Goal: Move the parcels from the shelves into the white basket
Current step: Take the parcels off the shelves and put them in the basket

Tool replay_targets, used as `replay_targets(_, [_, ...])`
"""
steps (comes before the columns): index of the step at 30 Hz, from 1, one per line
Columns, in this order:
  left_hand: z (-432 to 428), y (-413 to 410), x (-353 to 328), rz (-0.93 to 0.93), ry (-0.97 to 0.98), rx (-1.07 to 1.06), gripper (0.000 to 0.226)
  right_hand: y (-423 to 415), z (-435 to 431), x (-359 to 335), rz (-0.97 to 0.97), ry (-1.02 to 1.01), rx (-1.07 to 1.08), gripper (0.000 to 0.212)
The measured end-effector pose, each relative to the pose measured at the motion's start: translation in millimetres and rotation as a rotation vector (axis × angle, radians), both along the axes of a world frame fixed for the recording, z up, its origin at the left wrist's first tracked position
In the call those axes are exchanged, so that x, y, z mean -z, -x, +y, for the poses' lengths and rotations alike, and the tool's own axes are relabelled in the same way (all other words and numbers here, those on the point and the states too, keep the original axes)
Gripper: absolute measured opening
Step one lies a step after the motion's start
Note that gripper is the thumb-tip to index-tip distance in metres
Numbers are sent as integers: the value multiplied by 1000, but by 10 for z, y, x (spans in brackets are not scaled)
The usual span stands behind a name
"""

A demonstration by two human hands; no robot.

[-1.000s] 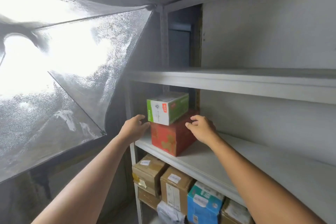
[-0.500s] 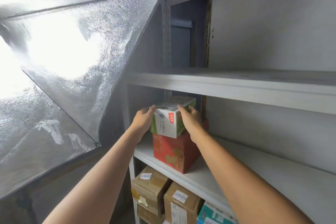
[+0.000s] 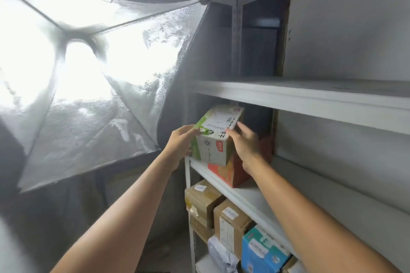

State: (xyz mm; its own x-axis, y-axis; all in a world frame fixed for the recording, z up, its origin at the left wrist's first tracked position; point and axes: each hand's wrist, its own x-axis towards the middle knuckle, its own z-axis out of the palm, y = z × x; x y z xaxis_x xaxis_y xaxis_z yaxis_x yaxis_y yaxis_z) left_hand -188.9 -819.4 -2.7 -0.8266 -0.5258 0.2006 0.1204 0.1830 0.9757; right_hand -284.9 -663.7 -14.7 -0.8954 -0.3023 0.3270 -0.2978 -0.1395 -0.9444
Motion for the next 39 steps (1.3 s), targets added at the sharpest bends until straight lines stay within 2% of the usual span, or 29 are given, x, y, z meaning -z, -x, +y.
replay_targets(4, [303,-696,205,-80,6,25,26,-440,243,190,-10,45,-215,28])
replay_targets(8, [617,-1442,511,-67,-27,-8,29,-911,331,422,-5,-56,-388,37])
replay_targets(11, [820,-2020,726,-40,-70,-116,40,-1350,318,599,-10,-131,-463,47])
replay_targets(14, [1025,-2635,896,-30,-93,-227,49,-1858,314,775,5,-150,-557,38])
replay_targets(17, [1251,-3259,1088,-33,-122,-302,61,-2421,410,972,-88,-97,-721,30])
replay_targets(21, [1565,-3992,1448,-69,-235,-456,75,-3132,682,1281,-178,-87,-862,37])
replay_targets(28, [2442,-5204,2277,-141,-438,-672,49,-4280,1218,1939,-242,-267,-1119,45])
replay_targets(32, [3027,-5758,2615,-74,-453,-852,53,-4821,1405,2304,-150,-423,-1254,49])
replay_targets(39, [4083,-6488,2857,-104,-467,-1218,54,-5779,1727,2758,-18,-601,-1536,56])
